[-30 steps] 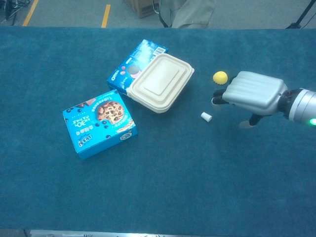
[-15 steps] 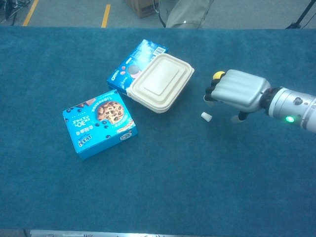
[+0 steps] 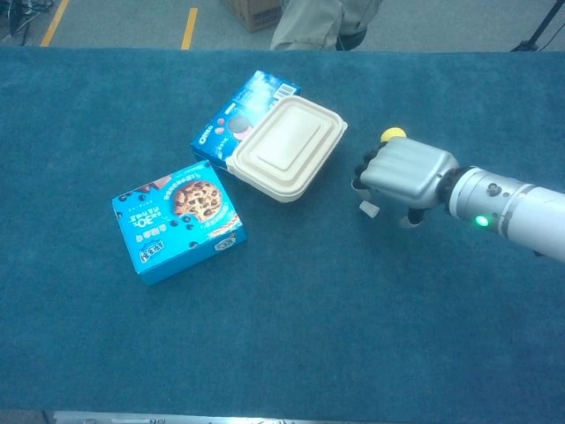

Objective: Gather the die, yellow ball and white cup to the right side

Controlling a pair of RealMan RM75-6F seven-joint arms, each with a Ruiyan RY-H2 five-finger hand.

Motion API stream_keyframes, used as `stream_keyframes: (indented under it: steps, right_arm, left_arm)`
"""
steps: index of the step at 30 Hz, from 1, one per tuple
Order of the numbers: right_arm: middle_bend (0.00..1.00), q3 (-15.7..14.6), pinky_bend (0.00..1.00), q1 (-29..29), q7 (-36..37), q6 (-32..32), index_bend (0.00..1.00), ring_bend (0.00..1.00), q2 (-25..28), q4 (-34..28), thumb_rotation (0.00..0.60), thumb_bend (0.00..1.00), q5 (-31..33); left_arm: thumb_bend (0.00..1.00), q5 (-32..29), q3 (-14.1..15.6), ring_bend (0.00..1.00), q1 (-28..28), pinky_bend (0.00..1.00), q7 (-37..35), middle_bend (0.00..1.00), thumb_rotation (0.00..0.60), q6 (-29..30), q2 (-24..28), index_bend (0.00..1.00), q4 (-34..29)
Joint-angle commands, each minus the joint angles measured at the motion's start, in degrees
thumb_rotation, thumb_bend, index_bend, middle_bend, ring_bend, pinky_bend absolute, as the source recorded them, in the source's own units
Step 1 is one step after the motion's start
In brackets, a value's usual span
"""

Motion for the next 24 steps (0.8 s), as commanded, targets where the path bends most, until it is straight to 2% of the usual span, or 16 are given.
stream_keyframes:
  steps: [1, 5, 7, 10, 20, 24]
  right_arm:
    - [0.29, -0.1, 0.29, 0.8, -0.9, 0.5, 0.39, 0.21, -1.0, 0.2, 0.6, 0.11, 1.3]
    - [0.27, -0.2, 0.28, 1.7, -1.9, 1.0, 0.39, 0.19, -2.5, 0.9, 0.6, 0.14, 3.0]
    - [0.27, -0.3, 0.28, 2.0, -2.1, 1.2, 0.39, 0.19, -3.2, 1.1, 0.6, 0.21, 4.1]
    - [0.27, -0.5, 0.28, 2.7, -2.7, 1.7, 0.39, 0.19, -4.0, 1.7, 0.6, 0.26, 5.1]
    - [0.27, -1.4, 0.28, 3.9, -3.3, 3.2, 0.39, 0.19, -4.9, 2.4, 0.6, 0.26, 8.0]
    - [0.27, -2.1, 0.28, 4.0, -2.8, 3.6, 0.39, 0.19, -4.6, 2.1, 0.6, 0.21, 8.1]
  left_arm:
    - [0.29, -0.1, 0.0, 0.33, 0.1, 0.18, -0.1, 0.38, 0.498, 0.0, 0.0, 0.33, 0.1]
    - [0.29, -0.1, 0.0, 0.33, 0.0, 0.18, -0.2, 0.38, 0.5, -0.1, 0.0, 0.33, 0.2]
    - [0.29, -0.1, 0.0, 0.33, 0.0, 0.18, -0.3, 0.38, 0.498, -0.1, -0.1, 0.33, 0.3]
    - [0.29, -0.1, 0.0, 0.33, 0.0, 0.18, -0.4, 0.38, 0.5, -0.1, -0.1, 0.33, 0.4]
    - [0.29, -0.1, 0.1, 0.33, 0.2, 0.18, -0.9, 0.38, 0.5, -0.1, 0.0, 0.33, 0.6]
    - [0.29, 0.0, 0.2, 0.33, 0.1, 0.18, -1.1, 0.38, 0.501, -0.4, 0.0, 0.33, 0.7]
